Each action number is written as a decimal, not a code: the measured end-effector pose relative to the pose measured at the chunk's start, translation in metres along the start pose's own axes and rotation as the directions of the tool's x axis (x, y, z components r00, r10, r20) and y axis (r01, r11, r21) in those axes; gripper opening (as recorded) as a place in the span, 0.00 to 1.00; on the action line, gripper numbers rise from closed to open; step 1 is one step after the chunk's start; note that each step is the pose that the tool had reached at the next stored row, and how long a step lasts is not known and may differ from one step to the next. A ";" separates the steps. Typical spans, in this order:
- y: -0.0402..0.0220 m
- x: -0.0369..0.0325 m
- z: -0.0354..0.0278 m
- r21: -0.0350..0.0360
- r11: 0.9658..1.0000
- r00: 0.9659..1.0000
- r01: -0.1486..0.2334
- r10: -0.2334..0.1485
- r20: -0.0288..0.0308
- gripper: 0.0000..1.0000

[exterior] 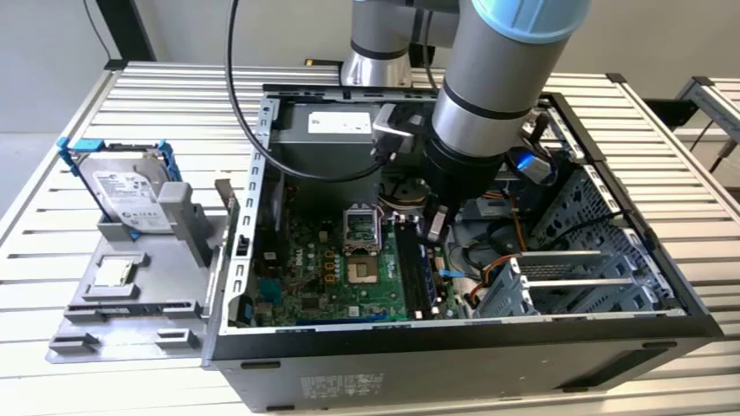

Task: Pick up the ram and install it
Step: 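Press down the ram until it locks into place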

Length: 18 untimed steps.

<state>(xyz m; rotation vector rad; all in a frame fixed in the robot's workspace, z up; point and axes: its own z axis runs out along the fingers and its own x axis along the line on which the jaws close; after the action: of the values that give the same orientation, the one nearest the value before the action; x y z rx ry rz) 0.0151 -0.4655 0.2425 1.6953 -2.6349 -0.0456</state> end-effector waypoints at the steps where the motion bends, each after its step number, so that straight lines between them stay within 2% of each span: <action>1: 0.0000 0.0000 0.0001 0.000 1.000 1.000 0.015 -0.015 0.000 0.00; 6: 0.0000 0.0000 0.0009 0.000 0.999 0.999 0.045 -0.045 -0.001 0.00; 9: -0.0001 0.0000 0.0013 0.000 0.997 0.997 0.073 -0.073 -0.002 0.00; 15: 0.0001 -0.0002 0.0016 0.000 0.992 0.992 0.130 -0.130 -0.003 0.00; 18: -0.0002 -0.0004 0.0015 -0.001 0.987 0.987 0.158 -0.158 -0.004 0.00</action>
<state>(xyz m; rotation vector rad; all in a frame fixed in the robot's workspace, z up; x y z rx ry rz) 0.0154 -0.4652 0.2409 1.8980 -2.4914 -0.0439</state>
